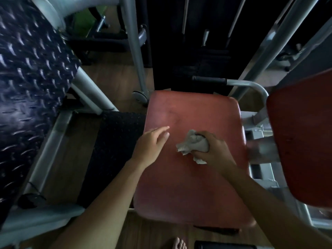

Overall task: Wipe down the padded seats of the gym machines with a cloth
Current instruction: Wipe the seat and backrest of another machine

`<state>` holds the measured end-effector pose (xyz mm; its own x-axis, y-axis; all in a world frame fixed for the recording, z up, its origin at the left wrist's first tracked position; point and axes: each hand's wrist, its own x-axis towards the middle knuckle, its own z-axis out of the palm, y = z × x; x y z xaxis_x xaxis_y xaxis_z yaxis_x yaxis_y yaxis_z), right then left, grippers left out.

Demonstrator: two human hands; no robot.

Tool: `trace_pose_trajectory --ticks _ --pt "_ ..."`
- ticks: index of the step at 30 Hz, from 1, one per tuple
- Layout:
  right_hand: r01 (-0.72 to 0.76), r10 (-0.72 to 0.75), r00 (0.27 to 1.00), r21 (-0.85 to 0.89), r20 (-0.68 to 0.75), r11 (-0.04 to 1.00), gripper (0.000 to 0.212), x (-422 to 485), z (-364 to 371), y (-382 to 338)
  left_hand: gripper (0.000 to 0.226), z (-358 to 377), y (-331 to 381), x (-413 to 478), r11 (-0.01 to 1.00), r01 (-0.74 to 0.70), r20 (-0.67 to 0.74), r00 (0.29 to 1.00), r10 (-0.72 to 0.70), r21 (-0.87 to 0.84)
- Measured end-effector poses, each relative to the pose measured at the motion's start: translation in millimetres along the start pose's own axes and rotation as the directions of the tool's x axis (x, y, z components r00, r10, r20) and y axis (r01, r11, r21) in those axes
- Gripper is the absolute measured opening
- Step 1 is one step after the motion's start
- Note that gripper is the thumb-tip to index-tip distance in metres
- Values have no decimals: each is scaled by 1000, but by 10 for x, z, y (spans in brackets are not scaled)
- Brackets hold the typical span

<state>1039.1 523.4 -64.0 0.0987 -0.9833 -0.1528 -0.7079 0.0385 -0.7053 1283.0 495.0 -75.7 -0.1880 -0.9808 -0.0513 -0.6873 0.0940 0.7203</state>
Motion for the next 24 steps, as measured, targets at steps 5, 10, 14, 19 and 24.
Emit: trace_pose_trajectory --ticks 5,10,14,19,24 --pt "66 -50 995 199 -81 978 45 -581 -413 -987 29 -1000 595 -740 999 -30 -202 979 24 -30" --pt "184 -186 982 336 -24 924 31 -1327 -732 -1996 28 -1899 1227 -1974 999 -29 -332 943 13 -42" --pt "184 -253 960 412 121 893 26 -2026 -848 -2594 26 -2415 1659 -3057 994 18 -445 893 -63 -105" --pt "-95 -273 876 696 399 711 50 -3068 -736 -3292 25 -2855 2037 -4432 996 42 -621 779 -82 -79" --pt "206 -532 801 706 276 678 31 -4083 -398 -3950 25 -3126 2340 -5795 991 127 -757 643 -116 -44"
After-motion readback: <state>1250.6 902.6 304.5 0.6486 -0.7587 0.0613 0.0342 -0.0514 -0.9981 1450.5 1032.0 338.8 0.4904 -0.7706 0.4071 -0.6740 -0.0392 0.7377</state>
